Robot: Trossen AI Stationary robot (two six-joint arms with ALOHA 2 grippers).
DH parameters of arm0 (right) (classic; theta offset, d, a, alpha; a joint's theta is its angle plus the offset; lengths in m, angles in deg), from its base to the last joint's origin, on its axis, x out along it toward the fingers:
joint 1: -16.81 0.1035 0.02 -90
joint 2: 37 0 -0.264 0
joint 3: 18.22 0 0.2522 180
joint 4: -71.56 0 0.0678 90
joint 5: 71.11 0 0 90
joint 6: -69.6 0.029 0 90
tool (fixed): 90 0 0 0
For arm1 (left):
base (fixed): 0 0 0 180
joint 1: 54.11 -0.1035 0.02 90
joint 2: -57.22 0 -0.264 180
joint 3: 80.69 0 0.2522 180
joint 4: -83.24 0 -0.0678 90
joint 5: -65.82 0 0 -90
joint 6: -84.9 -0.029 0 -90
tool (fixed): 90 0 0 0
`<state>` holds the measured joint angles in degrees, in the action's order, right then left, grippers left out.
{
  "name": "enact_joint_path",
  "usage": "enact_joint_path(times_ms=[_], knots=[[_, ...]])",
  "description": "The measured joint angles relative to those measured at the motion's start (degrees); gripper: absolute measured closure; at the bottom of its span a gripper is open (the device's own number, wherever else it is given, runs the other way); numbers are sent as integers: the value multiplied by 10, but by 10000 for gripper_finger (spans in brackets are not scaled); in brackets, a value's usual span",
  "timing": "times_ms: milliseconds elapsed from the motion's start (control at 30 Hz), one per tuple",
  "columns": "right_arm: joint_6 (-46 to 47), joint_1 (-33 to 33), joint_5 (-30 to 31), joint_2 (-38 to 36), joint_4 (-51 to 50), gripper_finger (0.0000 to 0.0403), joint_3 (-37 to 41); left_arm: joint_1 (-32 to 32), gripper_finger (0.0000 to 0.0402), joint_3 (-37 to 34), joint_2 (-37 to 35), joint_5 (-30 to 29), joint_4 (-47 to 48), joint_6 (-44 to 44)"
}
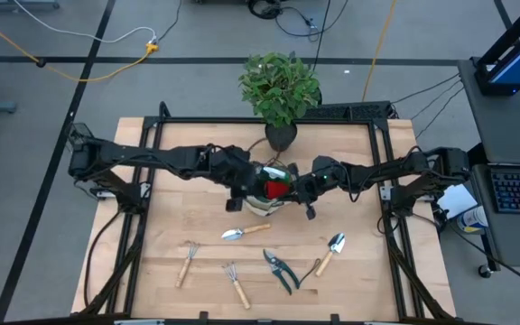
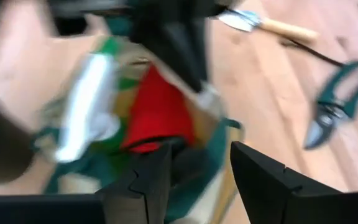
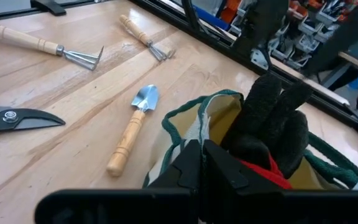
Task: Pick & Place Garden tools in Gardening bag
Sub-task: Put the red gloves in the gardening gloves
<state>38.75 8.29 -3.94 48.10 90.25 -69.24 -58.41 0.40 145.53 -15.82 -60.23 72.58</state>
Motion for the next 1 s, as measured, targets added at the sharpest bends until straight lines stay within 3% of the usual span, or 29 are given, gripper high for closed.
enact_joint_path(times_ms=[233,467,700,1000], knots=[[0,0,0,0,37,399,0,22,229,0,59,6,-104,-28],[0,0,1,0,7,399,1,17,237,0,73,7,-35,-38],[-3,-1,2,0,-1,399,1,18,307,0,72,77,17,-37],[-5,-1,3,0,-9,399,0,18,384,1,63,60,62,1]])
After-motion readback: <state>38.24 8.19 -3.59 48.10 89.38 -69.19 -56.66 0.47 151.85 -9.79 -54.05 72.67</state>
